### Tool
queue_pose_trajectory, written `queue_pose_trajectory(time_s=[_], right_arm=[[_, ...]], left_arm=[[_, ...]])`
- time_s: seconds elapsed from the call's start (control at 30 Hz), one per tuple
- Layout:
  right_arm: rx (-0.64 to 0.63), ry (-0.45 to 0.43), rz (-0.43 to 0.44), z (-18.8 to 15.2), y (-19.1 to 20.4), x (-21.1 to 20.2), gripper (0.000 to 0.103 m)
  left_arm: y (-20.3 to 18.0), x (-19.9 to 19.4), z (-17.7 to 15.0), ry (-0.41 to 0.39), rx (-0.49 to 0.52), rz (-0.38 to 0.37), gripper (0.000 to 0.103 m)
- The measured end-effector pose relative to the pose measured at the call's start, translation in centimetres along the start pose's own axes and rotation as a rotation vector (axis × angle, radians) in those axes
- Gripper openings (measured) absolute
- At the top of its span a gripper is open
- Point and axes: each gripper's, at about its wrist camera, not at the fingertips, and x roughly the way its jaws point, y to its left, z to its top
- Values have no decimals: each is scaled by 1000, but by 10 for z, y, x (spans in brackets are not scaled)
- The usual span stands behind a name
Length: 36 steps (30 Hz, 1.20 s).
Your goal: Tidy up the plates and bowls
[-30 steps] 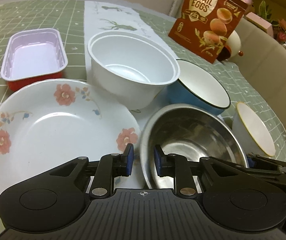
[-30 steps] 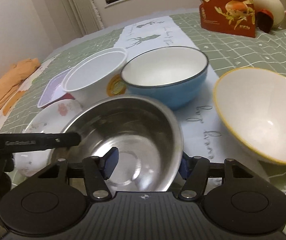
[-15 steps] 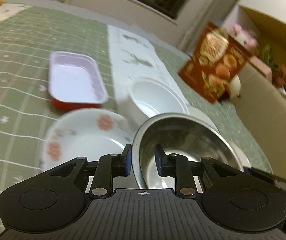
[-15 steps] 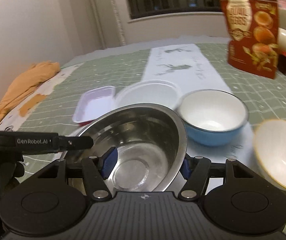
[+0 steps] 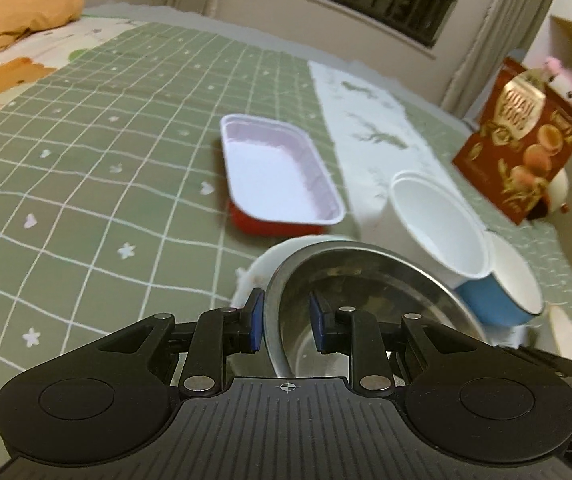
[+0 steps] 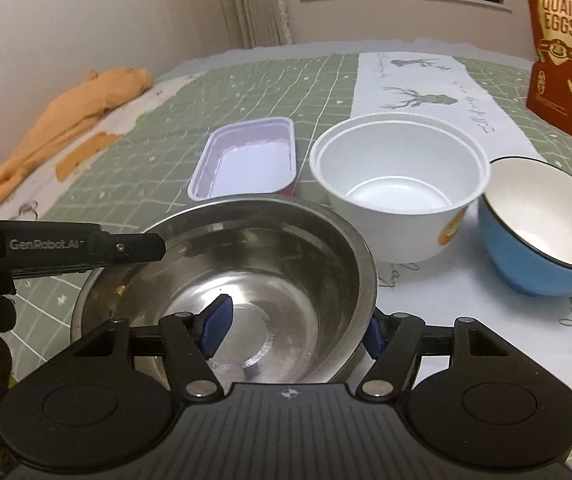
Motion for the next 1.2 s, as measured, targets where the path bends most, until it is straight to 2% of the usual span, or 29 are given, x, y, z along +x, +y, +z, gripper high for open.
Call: queue_pose_trajectory(time_s=[0.33,0.63,0.73,0.9,1.03,1.2], right_arm=[[-44,-8,-27,3,4,18,68],[-88,-19,-34,-4,2,25,68],[-95,-14,-30,-3,2,24,69],[-82,-66,-31,0,-2,9,73],[-57,-112,-44,3,-10,-2,79],[47,-45,-42,1,-28,17,79]], left_arm=[[6,17,-6,50,-5,25,25],[5,15,-7,8,13,33,24],[7,12,-5,-16,19,64,26],[13,12,-3,-13,1,59,30],[15,22,-5,35,-2,50,30],[23,33,-6,76,-63,15,30]])
